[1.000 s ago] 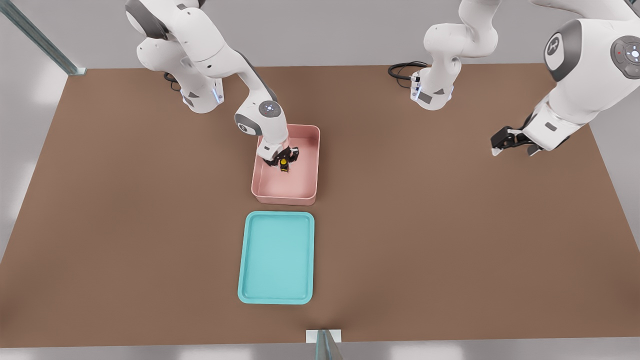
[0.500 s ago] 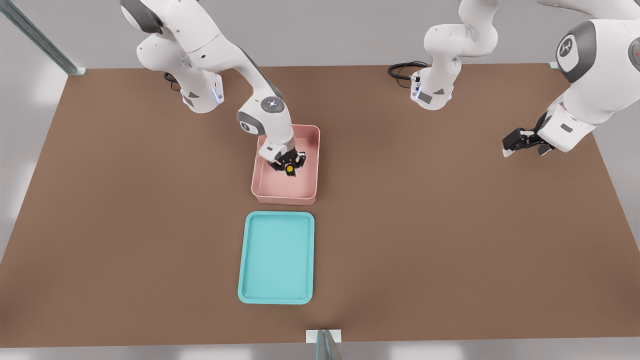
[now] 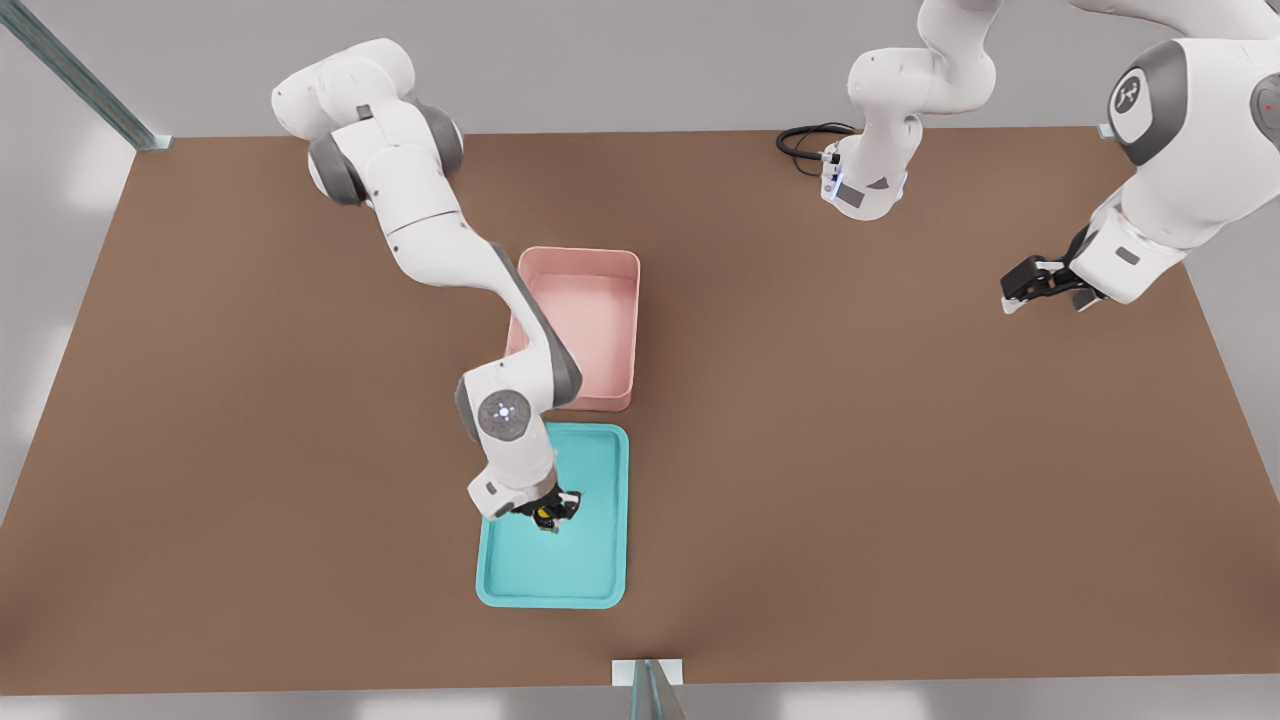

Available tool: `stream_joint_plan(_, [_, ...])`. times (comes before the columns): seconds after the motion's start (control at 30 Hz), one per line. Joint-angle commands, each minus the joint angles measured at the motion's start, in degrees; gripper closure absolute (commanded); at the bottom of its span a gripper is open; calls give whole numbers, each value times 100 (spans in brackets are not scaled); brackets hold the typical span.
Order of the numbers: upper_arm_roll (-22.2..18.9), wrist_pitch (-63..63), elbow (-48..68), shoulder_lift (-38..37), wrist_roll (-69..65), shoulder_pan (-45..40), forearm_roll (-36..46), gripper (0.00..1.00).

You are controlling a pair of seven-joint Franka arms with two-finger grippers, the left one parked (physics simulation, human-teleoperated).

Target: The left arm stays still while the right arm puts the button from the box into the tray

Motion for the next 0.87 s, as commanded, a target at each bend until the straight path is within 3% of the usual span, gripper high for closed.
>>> stream_joint_plan(0.0, [-20, -81, 171, 126, -3657, -56, 478, 0])
stream_joint_plan(0.1, [-248, -1847, 1199, -24, -3446, -91, 1190, 0])
stream_joint_plan(0.13, [-494, -2594, 1261, -603, -3437, -91, 1120, 0])
stream_joint_plan(0.2, [-565, -4203, 1208, -1649, -3472, -3, -75, 0])
stream_joint_plan(0.23, [755, -4650, 980, -2062, -3455, -1412, -268, 0])
stream_joint_plan(0.27, [2634, -5073, 664, -2431, -3429, -2859, -1612, 0])
stream_joint_plan(0.3, [2626, -4232, -2058, -4539, -2989, -3377, -1456, 0])
stream_joint_plan(0.33, [2608, -4080, -2361, -4902, -2691, -3633, -1218, 0])
stream_joint_plan(0.4, [2564, -4380, -1930, -4708, -2883, -4055, -1279, 0])
stream_joint_plan(0.43, [2450, -4546, -1535, -4787, -2690, -4160, -805, 0])
stream_joint_plan(0.47, [2494, -4555, -1280, -4814, -2655, -4099, -1464, 0])
stream_joint_plan(0.5, [2441, -4810, -1235, -4831, -2664, -4090, -1376, 0])
stream_joint_plan(0.53, [790, -4950, -1148, -4910, -3129, -3106, -840, 0])
stream_joint_plan(0.57, [1025, -4696, -1148, -4691, -3560, -3132, -901, 0])
stream_joint_plan(0.6, [1615, -4520, -866, -4365, -3165, -3449, -1051, 0])
stream_joint_plan(0.83, [1597, -4546, -778, -4348, -3130, -3378, -1086, 0])
